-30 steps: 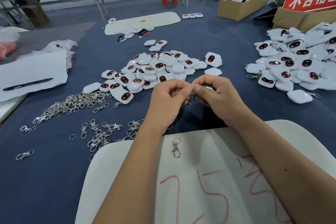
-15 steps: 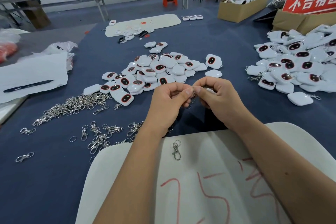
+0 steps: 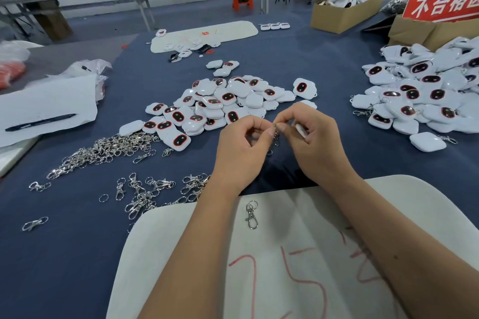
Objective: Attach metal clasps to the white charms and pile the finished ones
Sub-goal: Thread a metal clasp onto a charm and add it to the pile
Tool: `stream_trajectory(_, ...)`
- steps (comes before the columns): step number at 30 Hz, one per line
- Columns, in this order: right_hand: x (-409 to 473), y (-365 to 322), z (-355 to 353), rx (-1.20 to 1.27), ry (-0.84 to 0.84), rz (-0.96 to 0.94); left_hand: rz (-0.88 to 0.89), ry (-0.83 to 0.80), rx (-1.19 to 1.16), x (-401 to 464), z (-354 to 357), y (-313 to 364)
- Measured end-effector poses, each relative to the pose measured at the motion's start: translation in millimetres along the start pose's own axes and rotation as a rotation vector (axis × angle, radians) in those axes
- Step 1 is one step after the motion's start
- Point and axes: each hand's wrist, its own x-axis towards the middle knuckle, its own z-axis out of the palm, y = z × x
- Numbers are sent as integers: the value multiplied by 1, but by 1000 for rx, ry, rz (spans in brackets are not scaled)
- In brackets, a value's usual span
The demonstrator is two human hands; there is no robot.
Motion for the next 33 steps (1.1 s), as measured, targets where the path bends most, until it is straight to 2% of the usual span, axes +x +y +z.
stream_trajectory(3, 0, 1, 0, 44, 10, 16, 43, 24, 13, 0, 0, 0)
stream_trajectory(8, 3, 3, -3, 201, -161, 207, 132, 67, 79, 1, -1, -1)
stream_trajectory(13, 3, 3, -6, 276, -139, 203, 173, 48, 109, 2, 0, -3)
stream_trajectory(16, 1, 2, -4, 166, -93, 143, 188, 39, 127, 2, -1, -3)
stream_trajectory(22, 0, 1, -2, -169, -12, -172, 202, 55, 177, 1, -3, -5)
stream_trajectory(28, 2, 4, -1, -305, 16, -270, 225, 61, 198, 0, -4, -5)
stream_trajectory(30, 1, 5, 0, -259, 9, -236, 244, 64, 194, 0, -5, -4)
stream_trajectory(33, 2, 8, 0, 34, -85, 24, 259, 79, 191, 1, -4, -3)
